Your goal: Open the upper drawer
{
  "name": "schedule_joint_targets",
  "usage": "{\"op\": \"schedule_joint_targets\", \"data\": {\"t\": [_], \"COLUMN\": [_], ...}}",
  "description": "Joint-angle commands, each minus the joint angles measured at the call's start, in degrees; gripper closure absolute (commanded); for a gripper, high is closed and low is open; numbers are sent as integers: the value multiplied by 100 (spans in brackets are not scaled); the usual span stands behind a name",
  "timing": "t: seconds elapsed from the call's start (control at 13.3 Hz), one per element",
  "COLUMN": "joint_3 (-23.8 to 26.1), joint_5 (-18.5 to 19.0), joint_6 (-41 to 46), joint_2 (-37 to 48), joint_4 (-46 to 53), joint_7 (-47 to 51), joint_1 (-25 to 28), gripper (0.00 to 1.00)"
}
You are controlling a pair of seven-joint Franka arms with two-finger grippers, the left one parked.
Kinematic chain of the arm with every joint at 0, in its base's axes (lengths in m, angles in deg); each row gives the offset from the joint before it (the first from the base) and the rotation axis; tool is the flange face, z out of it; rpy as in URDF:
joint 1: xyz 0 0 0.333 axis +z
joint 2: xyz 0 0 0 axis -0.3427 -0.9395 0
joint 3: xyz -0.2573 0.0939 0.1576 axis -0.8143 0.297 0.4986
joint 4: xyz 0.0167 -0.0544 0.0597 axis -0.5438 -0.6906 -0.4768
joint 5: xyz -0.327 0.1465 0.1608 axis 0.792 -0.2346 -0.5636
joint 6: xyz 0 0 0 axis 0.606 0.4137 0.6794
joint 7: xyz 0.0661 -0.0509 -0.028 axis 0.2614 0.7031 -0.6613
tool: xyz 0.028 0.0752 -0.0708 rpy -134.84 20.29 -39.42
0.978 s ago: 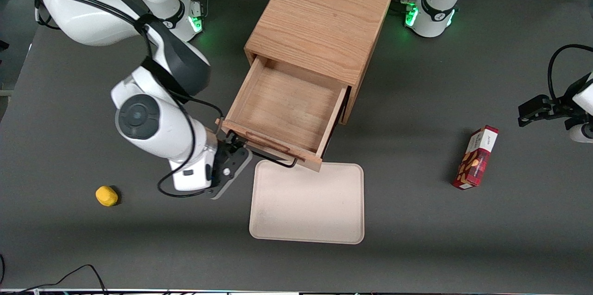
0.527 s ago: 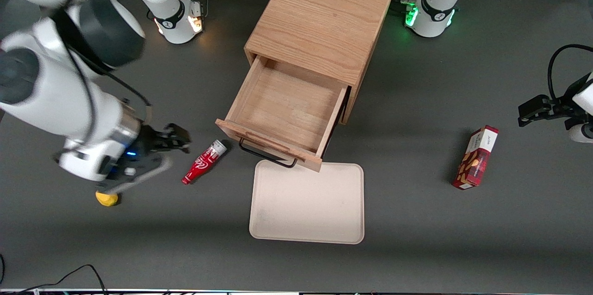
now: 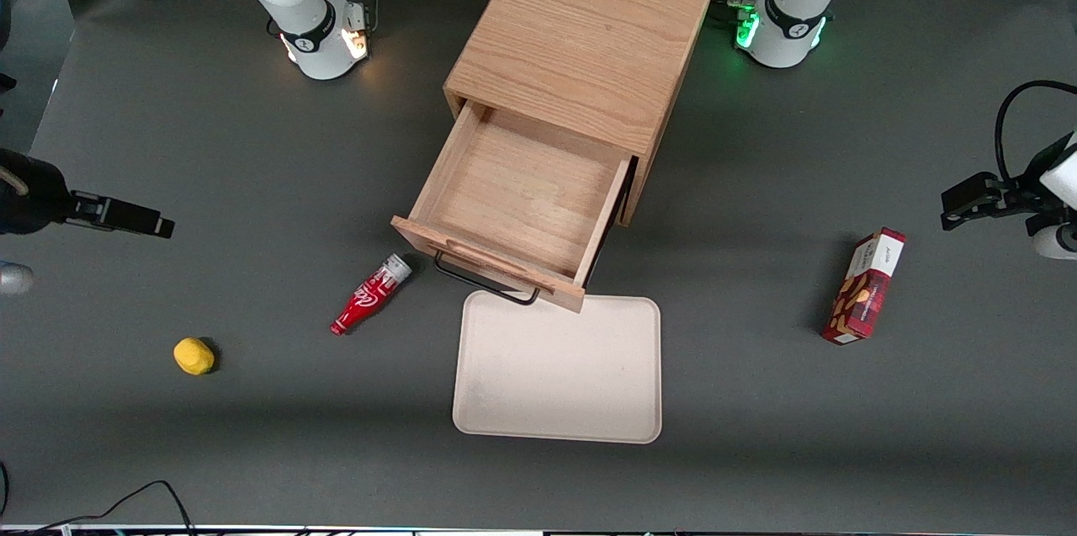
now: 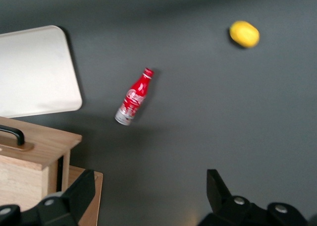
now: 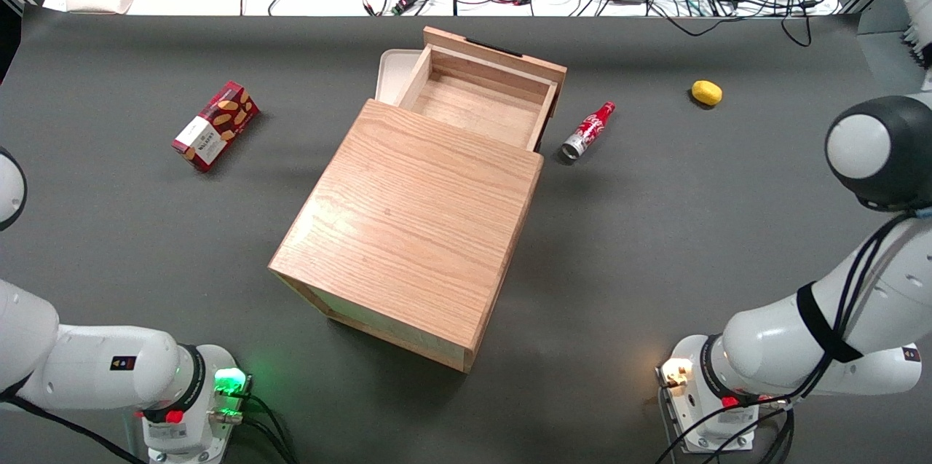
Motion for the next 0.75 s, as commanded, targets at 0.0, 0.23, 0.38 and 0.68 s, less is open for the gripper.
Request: {"op": "schedule_joint_targets", "data": {"t": [0.0,0.23,0.38,0.68], "joint_3": [-217,-252,-270,-445], "joint_5": [-349,-307,-271,-123], "joint_6": [-952,-1643,-1861,-2082], "joint_2": [1656,2277,2566,2673], "joint_4": [-2336,-3258,-3643,-3804], "joint_7": [271,175,166,-176], "joint_1": [12,11,3,11], "gripper": [0,0,0,0]}}
